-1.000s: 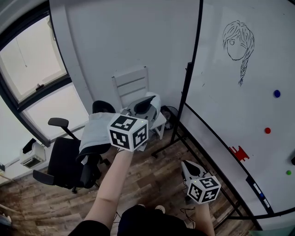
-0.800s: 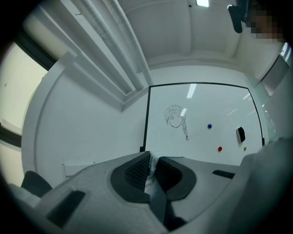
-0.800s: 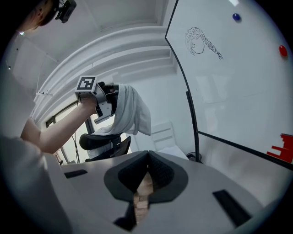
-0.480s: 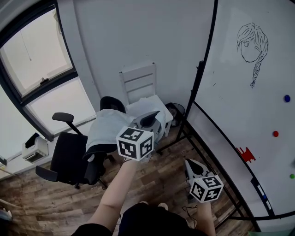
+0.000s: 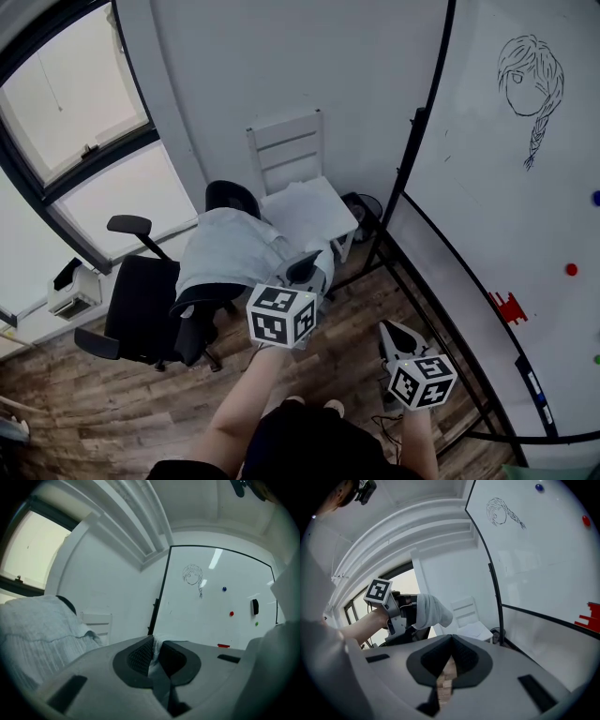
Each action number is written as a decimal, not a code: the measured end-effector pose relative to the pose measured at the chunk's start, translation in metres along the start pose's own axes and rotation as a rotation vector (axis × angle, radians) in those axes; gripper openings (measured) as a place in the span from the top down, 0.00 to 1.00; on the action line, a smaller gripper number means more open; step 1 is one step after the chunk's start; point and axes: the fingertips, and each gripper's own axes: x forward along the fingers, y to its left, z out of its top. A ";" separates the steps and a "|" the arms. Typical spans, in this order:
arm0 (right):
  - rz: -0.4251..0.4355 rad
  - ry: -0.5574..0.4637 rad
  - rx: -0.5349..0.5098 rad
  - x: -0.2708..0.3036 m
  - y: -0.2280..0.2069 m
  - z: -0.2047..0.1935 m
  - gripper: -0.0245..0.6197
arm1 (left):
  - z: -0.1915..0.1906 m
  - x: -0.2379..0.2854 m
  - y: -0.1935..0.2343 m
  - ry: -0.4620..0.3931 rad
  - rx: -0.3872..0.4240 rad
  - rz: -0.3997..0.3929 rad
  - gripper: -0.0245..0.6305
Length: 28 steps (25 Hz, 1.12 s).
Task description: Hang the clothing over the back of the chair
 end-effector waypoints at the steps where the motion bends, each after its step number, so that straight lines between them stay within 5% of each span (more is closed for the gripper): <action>1: 0.001 0.004 0.002 0.001 0.000 -0.002 0.96 | -0.006 -0.002 0.002 0.006 -0.009 0.009 0.95; 15: 0.043 0.086 0.030 0.019 0.005 -0.033 0.96 | -0.078 -0.022 0.008 0.114 -0.064 0.074 0.95; 28: 0.041 0.141 0.067 0.025 -0.002 -0.058 0.96 | -0.125 -0.013 0.024 0.218 -0.014 0.120 0.95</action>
